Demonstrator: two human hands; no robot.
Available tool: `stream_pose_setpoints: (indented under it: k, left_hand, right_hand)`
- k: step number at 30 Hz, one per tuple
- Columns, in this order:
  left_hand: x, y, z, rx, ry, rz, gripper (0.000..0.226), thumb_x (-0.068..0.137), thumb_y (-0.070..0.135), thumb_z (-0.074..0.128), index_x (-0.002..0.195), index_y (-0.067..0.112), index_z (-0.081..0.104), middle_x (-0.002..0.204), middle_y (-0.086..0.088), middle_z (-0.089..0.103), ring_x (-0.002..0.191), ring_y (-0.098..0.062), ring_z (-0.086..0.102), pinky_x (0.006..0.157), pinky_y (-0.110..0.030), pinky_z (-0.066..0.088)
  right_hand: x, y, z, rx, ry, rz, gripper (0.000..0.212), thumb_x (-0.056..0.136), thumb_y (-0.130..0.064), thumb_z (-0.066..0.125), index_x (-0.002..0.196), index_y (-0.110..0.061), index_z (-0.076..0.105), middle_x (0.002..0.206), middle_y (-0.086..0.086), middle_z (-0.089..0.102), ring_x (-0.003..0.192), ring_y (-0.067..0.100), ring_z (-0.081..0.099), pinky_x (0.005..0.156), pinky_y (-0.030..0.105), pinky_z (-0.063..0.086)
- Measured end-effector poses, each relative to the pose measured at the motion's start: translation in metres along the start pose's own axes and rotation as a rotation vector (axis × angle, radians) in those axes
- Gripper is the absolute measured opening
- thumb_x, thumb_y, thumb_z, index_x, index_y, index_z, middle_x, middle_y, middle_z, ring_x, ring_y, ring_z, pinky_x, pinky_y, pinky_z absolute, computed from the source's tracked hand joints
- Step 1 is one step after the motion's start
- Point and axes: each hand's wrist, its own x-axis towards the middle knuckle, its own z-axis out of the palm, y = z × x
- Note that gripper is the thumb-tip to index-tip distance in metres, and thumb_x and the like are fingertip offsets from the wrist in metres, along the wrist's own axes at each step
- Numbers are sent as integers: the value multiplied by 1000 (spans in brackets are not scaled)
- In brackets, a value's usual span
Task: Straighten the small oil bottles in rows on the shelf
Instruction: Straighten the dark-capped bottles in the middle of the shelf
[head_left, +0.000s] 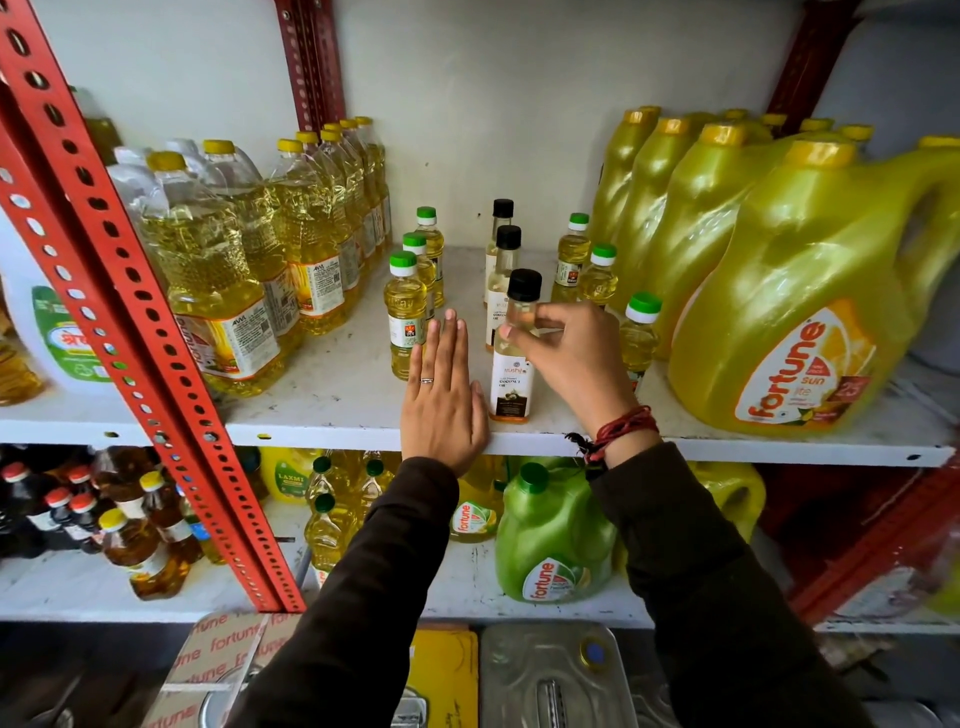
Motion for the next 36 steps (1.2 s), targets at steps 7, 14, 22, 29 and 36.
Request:
stream_pose_setpoints:
  k: [7,14,22,29,36]
  left_hand:
    - [-2,0,1,-22,-16,2,74,99,31,27,165,2,13,174,-15,5,162,-24,-3,132,-41,-2]
    - [-2,1,1,-29,-17,6,73,100,32,26,165,2,14,174,-15,6,162,-24,-1,132,-41,-2]
    - [-2,1,-1,-37,-28,5,72,101,34,24,165,2,13,174,-14,6,162,-24,-1,132,-41,-1]
    - [-6,-9,-11,-56,-11,24,71,103,36,25,165,2,17,174,-14,10,162,-24,3,132,-39,-2]
    - [-12,-72,-32,1,13,-78,70,104,37,21,165,5,11,173,-12,5,161,-23,0,130,-35,-11]
  right_hand:
    - [-11,-3,-5,31,-9,16,25,81,-30,81,99,-13,79,91,2,79,82,14,74,80,36,62]
    - [-14,-7,-7,35,-18,29,27,79,-31,83,99,-13,80,90,1,79,81,11,74,80,33,62]
    - [-18,-5,-5,57,0,65,35,77,-36,84,104,-14,76,97,-1,76,89,14,73,84,33,61]
    - [-15,-8,-6,-21,14,101,74,74,-56,80,133,-16,61,134,1,67,123,17,63,103,39,53]
    - [-8,-56,-14,43,199,-93,75,80,-53,77,141,-16,53,144,2,57,134,12,52,111,25,42]
